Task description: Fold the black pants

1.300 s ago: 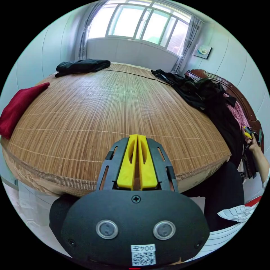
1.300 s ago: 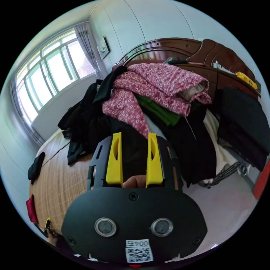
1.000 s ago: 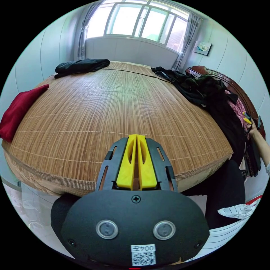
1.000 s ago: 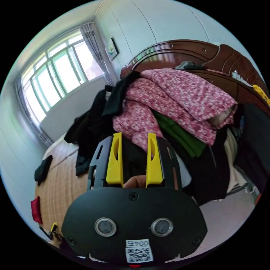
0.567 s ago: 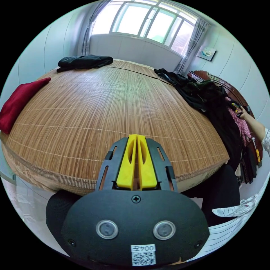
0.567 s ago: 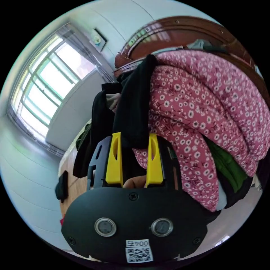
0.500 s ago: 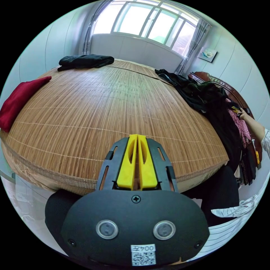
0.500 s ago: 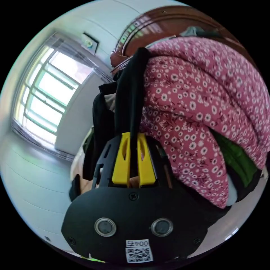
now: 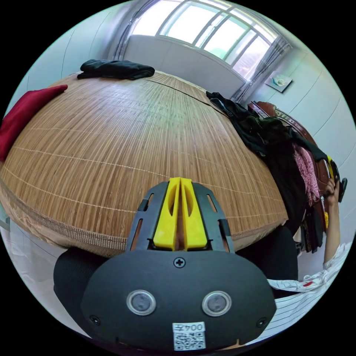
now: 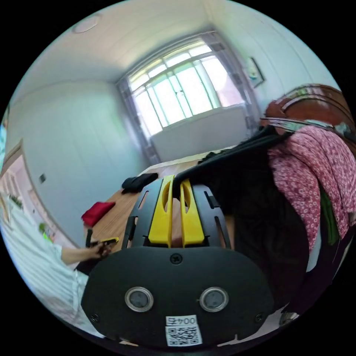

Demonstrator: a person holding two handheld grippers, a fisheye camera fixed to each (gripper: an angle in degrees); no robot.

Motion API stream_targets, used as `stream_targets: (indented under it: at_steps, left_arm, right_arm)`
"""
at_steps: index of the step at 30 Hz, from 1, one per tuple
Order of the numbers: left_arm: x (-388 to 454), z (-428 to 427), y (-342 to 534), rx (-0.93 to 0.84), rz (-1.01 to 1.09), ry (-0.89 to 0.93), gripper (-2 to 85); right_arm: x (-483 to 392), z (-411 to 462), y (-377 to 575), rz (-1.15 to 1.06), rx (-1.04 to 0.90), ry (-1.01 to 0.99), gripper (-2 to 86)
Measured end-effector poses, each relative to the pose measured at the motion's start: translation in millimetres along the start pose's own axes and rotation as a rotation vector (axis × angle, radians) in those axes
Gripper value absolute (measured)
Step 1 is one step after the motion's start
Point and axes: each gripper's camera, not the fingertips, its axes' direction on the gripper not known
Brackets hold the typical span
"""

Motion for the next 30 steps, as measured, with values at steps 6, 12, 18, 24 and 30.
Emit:
stream_targets:
  at_steps: [6, 12, 18, 24, 30]
  left_arm:
    - [8.5, -13.8, -12.6, -0.129, 0.104, 0.346, 6.5]
    - [27.2, -27.8, -10.2, -0.269, 0.033, 0.919, 16.8]
    - [68.8, -46.0, -11.6, -0.39, 0.09, 1.305, 25.7]
    - [153.5, -47.5, -18.3, -0.514, 0.208, 1.436, 26.7]
    - [213.5, -72.1, -40.5, -0.443, 0.43, 1.295, 8.1]
  right_arm:
    - [-148.0, 5.3, 62.7, -0.081, -0.093, -0.266, 3.3]
    - [-236.9, 43.1, 129.2, -0.078, -0.257, -0.519, 3.3]
    - [-246.3, 37.7, 152.8, -0.056, -0.339, -0.621, 3.5]
    - [-248.1, 13.3, 171.6, -0.108, -0.415, -0.577, 3.8]
    - [-251.8, -4.5, 183.8, -0.156, -0.478, -0.399, 4.4]
